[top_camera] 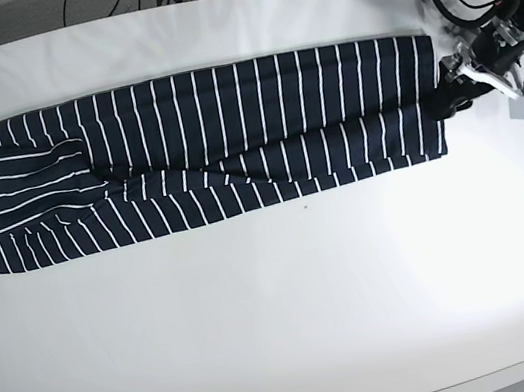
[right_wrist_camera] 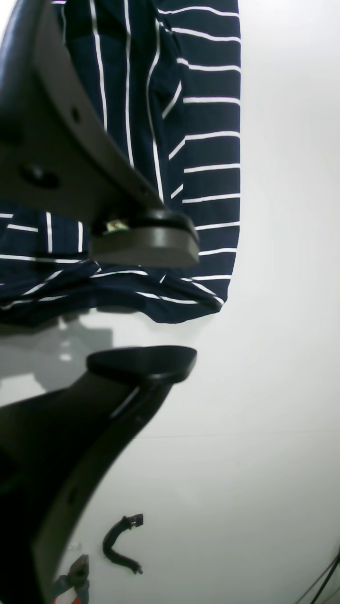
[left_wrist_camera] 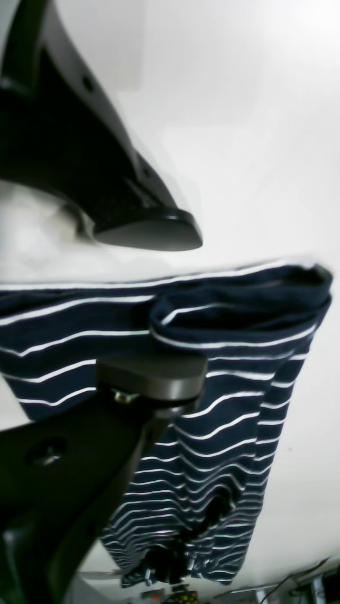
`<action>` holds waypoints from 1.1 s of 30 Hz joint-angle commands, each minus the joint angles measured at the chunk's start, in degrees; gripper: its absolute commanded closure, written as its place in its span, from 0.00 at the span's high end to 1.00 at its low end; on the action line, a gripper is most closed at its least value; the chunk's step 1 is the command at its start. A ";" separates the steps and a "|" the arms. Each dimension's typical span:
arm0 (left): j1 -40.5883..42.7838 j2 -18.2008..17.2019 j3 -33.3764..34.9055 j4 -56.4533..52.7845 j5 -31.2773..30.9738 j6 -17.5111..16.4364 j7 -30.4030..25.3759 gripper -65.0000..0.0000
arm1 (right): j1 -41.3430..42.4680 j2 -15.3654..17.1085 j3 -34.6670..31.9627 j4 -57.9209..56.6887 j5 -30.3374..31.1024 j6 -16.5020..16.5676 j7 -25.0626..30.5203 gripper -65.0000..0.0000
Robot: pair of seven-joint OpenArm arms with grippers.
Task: Fold the T-shirt properly
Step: 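Tug the grasped strip end with the left gripper to straighten it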
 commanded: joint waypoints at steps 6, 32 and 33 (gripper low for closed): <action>-0.11 -0.81 -0.50 0.90 -0.85 3.43 -0.42 0.55 | 0.81 1.62 0.70 0.52 0.09 -0.15 1.51 0.46; 0.37 6.40 10.91 0.63 4.52 7.58 -1.16 0.55 | 0.81 1.64 0.70 0.52 0.11 -0.15 1.46 0.46; 0.35 6.91 11.15 0.63 4.52 7.58 -1.25 0.55 | 0.81 1.64 0.70 0.52 0.11 -0.13 1.46 0.46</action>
